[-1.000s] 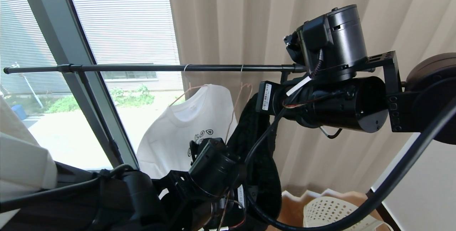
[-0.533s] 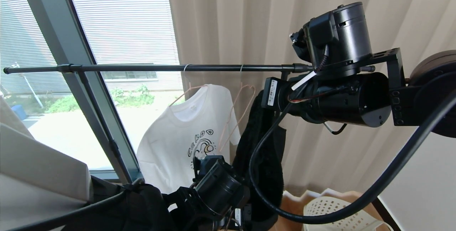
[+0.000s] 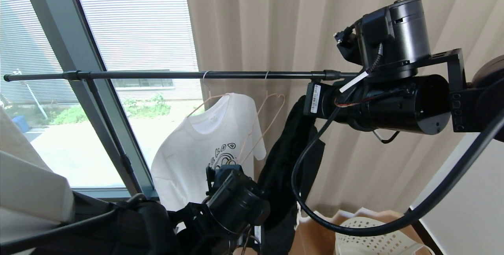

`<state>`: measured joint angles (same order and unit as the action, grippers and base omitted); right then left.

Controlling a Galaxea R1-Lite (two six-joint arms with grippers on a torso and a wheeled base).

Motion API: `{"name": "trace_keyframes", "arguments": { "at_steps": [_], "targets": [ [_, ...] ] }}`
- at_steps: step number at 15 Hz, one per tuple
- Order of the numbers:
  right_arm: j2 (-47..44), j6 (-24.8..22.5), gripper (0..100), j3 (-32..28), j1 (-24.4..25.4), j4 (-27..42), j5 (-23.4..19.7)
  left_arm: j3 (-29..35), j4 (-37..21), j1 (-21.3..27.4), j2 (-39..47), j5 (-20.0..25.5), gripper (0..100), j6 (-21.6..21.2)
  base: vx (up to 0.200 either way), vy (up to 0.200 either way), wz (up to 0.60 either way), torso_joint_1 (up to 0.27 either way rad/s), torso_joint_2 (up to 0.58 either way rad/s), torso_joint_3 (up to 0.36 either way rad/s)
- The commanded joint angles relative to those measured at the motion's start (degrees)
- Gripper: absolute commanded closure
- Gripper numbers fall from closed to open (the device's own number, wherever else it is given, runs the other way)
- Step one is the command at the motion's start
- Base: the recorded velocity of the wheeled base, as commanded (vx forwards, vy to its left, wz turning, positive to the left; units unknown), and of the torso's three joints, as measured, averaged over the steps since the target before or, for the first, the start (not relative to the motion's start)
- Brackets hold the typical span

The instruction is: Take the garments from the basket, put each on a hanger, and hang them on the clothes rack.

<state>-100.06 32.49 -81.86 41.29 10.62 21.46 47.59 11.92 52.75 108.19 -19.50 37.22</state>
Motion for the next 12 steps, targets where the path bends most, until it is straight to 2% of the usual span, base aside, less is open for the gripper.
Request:
{"name": "trace_keyframes", "arguments": {
  "at_steps": [1, 4, 7, 8, 9, 12],
  "targets": [
    [3.03, -2.96, 100, 3.46, -0.16, -0.07, -0.10, 1.63, -0.32, -2.48, -5.10, -0.27, 100, -1.09, 0.000, 0.000, 0.00, 0.000, 0.00, 0.000],
    [5.14, -9.72, 100, 9.70, -0.16, -2.80, -0.45, 4.97, -3.13, -5.38, -8.08, -0.27, 100, -1.45, 0.000, 0.000, 0.00, 0.000, 0.00, 0.000],
    [6.81, -20.80, 100, 21.39, -0.16, -14.57, -0.45, 9.54, -7.35, -6.87, -10.37, -0.27, 100, -1.45, 0.000, 0.000, 0.00, 0.000, 0.00, 0.000],
    [7.07, -21.85, 100, 22.36, -0.16, -15.45, -0.45, 9.62, -7.62, -6.96, -10.63, -0.27, 100, -1.45, 0.000, 0.000, 0.00, 0.000, 0.00, 0.000],
    [8.48, -26.60, 100, 26.31, -0.24, -17.47, -0.63, 9.98, -8.06, -7.49, -11.51, -0.36, 100, -1.45, 0.000, 0.000, 0.00, 0.000, 0.00, 0.000],
    [9.09, -31.96, 100, 29.83, -1.65, -17.91, -0.54, 9.98, -8.85, -9.07, -12.57, -0.36, 100, -1.45, 0.000, 0.000, 0.00, 0.000, 0.00, 0.000]
  ]
}}
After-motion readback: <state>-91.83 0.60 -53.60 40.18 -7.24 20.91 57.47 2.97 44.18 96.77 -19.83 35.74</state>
